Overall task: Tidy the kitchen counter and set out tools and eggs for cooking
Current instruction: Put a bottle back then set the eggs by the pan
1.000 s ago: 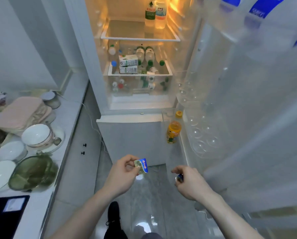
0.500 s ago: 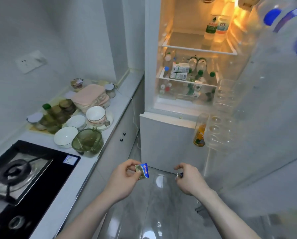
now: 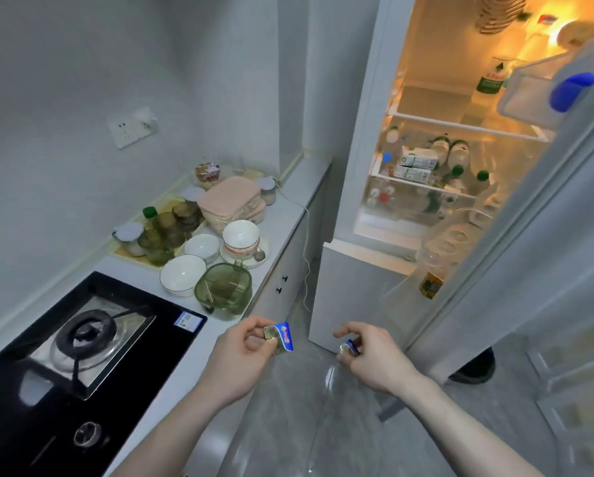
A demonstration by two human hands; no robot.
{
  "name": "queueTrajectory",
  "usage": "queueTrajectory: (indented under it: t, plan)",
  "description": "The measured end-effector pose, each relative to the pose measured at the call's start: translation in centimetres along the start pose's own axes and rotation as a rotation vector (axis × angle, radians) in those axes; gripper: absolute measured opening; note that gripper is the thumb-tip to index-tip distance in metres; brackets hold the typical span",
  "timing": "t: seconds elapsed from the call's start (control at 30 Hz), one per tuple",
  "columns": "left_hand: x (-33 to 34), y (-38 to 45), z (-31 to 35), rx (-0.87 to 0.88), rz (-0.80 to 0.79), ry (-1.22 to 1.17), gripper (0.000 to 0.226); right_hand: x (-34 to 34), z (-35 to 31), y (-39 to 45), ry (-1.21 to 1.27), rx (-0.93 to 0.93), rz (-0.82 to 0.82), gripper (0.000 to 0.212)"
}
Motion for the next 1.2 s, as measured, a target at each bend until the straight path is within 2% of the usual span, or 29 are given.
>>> queueTrajectory:
  t: [0.2, 0.6, 0.8, 1.2]
  plan:
    - [-4.3, 0.8, -0.9, -0.005, 0.053, 0.019, 0.02, -0.3, -3.9, 2.7, -0.1, -0.079, -0.005, 0.027]
    - [-9.6, 3.1, -2.5, -0.014, 0.193, -0.012, 0.02, -1.1, -10.7, 12.1, -0.071, -0.167, -0.025, 0.023]
    - [-9.9, 5.7, -2.5, -0.035, 0.29, -0.005, 0.019, -1.3, -12.8, 16.9, -0.082, -0.25, -0.051, 0.019]
    - [-7.2, 13.2, -0.4, -0.103, 0.49, -0.003, 0.019, -3.2, -15.4, 27.0, -0.107, -0.392, -0.191, 0.026]
Point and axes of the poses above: each hand's wrist, its own y-axis towards the middle knuckle, its own x-axis out of the palm, z = x × y, the point moved 3 cm from there along y, towards the middle knuckle, and after that the axes turned 8 degrees about x, right-handed, at the moved point
